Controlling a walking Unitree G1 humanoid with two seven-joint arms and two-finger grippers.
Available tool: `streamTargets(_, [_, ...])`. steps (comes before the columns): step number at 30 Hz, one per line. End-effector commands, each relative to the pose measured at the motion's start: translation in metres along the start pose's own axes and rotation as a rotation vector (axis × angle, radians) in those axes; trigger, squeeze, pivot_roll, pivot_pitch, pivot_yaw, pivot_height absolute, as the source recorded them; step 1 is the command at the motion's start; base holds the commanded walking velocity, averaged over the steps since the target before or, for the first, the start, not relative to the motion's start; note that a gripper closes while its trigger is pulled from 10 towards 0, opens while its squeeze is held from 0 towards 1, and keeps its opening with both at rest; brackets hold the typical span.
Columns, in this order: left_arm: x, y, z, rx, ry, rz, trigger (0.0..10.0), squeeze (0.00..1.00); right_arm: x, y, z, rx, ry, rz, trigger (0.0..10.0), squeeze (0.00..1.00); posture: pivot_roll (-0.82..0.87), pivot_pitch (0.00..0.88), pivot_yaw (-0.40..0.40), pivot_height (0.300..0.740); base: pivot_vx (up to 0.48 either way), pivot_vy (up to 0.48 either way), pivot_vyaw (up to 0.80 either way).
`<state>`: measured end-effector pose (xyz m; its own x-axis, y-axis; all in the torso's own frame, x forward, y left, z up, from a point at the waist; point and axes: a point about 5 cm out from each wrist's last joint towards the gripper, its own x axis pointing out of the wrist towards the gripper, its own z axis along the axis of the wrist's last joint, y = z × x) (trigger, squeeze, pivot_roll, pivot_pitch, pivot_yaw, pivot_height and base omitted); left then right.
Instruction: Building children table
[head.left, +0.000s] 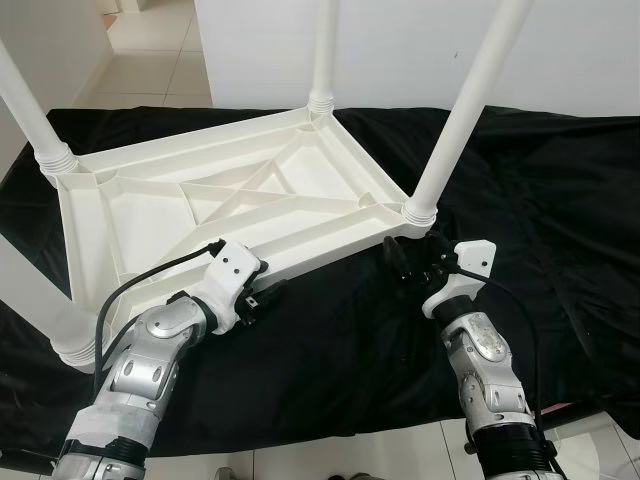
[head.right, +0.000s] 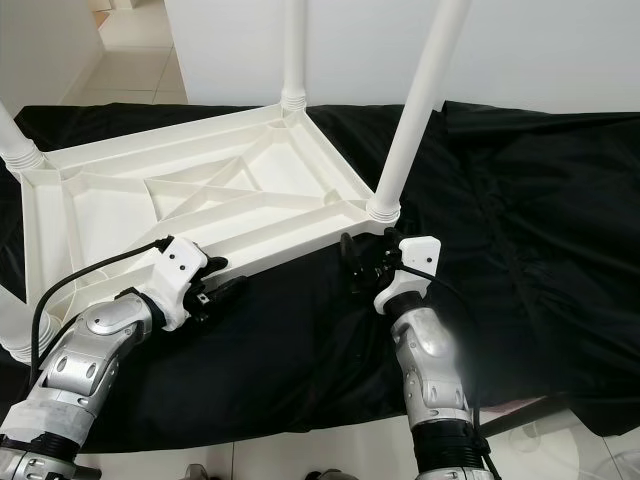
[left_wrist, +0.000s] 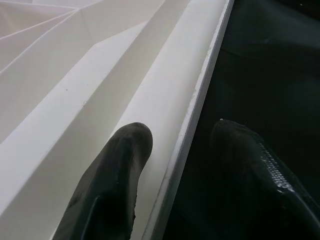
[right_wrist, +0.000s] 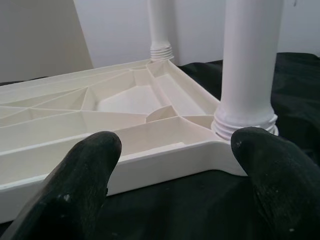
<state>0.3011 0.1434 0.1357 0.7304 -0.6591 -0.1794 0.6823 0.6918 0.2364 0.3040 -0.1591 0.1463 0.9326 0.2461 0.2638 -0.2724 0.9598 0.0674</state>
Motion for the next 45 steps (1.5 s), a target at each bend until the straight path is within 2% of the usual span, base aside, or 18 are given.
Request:
streamTargets(1, [-0.004,0.001,-0.008,-0.041,0.023,0.046,10.0,0.00,0.000,0.000,-0.003,-0.002,0.008,-0.004,10.0,0.00,-0.02,0.107,-0.054,0.740,0.000,0.000,0.00])
streamTargets(3, [-0.007,0.001,-0.006,-0.053,0.000,0.039,10.0,0.00,0.000,0.001,-0.003,-0.003,0.008,-0.004,10.0,0.00,-0.01,0.109,-0.051,0.740,0.000,0.000,0.00])
streamTargets(6, [-0.025,0.000,0.003,-0.075,-0.074,-0.026,10.0,0.00,0.002,0.002,-0.004,-0.001,0.004,-0.005,10.0,0.00,0.00,0.114,-0.047,0.740,0.000,0.000,0.00])
streamTargets(8, [-0.025,0.000,0.003,-0.075,-0.074,-0.026,10.0,0.00,0.002,0.002,-0.004,-0.001,0.004,-0.005,10.0,0.00,0.00,0.114,-0.047,0.740,0.000,0.000,0.00])
streamTargets(12, [-0.047,-0.013,0.017,-0.120,-0.168,-0.129,10.0,0.00,0.004,0.004,-0.006,0.007,0.005,-0.001,10.0,0.00,0.02,0.120,-0.048,0.740,0.000,0.000,0.00])
streamTargets(16, [-0.054,-0.015,0.019,-0.119,-0.170,-0.135,10.0,0.00,0.005,0.006,-0.007,0.011,0.005,0.002,10.0,0.00,0.03,0.122,-0.049,0.740,0.000,0.000,0.00])
streamTargets(19, [-0.076,-0.017,0.020,-0.129,-0.148,-0.143,10.0,0.00,0.010,0.010,-0.008,0.024,0.002,0.011,10.0,0.00,0.05,0.127,-0.055,0.740,0.000,0.000,0.00])
streamTargets(22, [-0.084,-0.017,0.021,-0.134,-0.144,-0.154,10.0,0.00,0.012,0.011,-0.009,0.026,0.003,0.016,10.0,0.00,0.06,0.128,-0.060,0.740,0.000,0.000,0.00])
streamTargets(25, [-0.108,-0.012,0.018,-0.180,-0.095,-0.180,10.0,0.00,0.016,0.013,-0.010,0.030,0.004,0.029,10.0,0.00,0.07,0.127,-0.068,0.740,0.000,0.000,0.00])
streamTargets(26, [-0.108,-0.012,0.018,-0.180,-0.095,-0.180,10.0,0.00,0.016,0.013,-0.010,0.030,0.004,0.029,10.0,0.00,0.07,0.127,-0.068,0.740,0.000,0.000,0.00])
streamTargets(27, [-0.118,-0.010,0.015,-0.202,-0.053,-0.192,10.0,0.00,0.017,0.013,-0.010,0.028,0.005,0.034,10.0,0.00,0.08,0.127,-0.072,0.740,0.000,0.000,0.00])
streamTargets(28, [-0.118,-0.010,0.015,-0.202,-0.053,-0.192,10.0,0.00,0.017,0.013,-0.010,0.028,0.005,0.034,10.0,0.00,0.08,0.127,-0.072,0.740,0.000,0.000,0.00])
streamTargets(29, [-0.143,-0.007,0.009,-0.201,0.045,-0.188,10.0,0.00,0.020,0.013,-0.011,0.023,0.008,0.044,10.0,0.00,0.10,0.128,-0.078,0.740,0.000,0.000,0.00])
streamTargets(30, [-0.153,-0.007,0.008,-0.182,0.087,-0.189,10.0,0.00,0.022,0.013,-0.012,0.022,0.010,0.046,10.0,0.00,0.11,0.129,-0.079,0.740,0.000,0.000,0.00])
streamTargets(32, [-0.163,-0.007,0.007,-0.162,0.133,-0.182,10.0,0.00,0.023,0.013,-0.013,0.023,0.012,0.047,10.0,0.00,0.11,0.133,-0.081,0.740,0.000,0.000,0.00])
streamTargets(36, [-0.167,-0.007,0.008,-0.166,0.158,-0.168,10.0,0.00,0.024,0.014,-0.013,0.023,0.012,0.049,10.0,0.00,0.12,0.134,-0.082,0.740,0.000,0.000,0.00])
streamTargets(39, [-0.192,-0.004,0.018,-0.121,0.225,-0.117,10.0,0.00,0.028,0.018,-0.016,0.032,0.019,0.067,10.0,0.00,0.15,0.142,-0.097,0.740,0.000,0.000,0.00])
streamTargets(45, [-0.216,0.001,0.027,-0.084,0.298,-0.027,10.0,0.00,0.035,0.025,-0.020,0.045,0.029,0.100,10.0,0.00,0.19,0.148,-0.121,0.740,0.000,0.000,0.00])
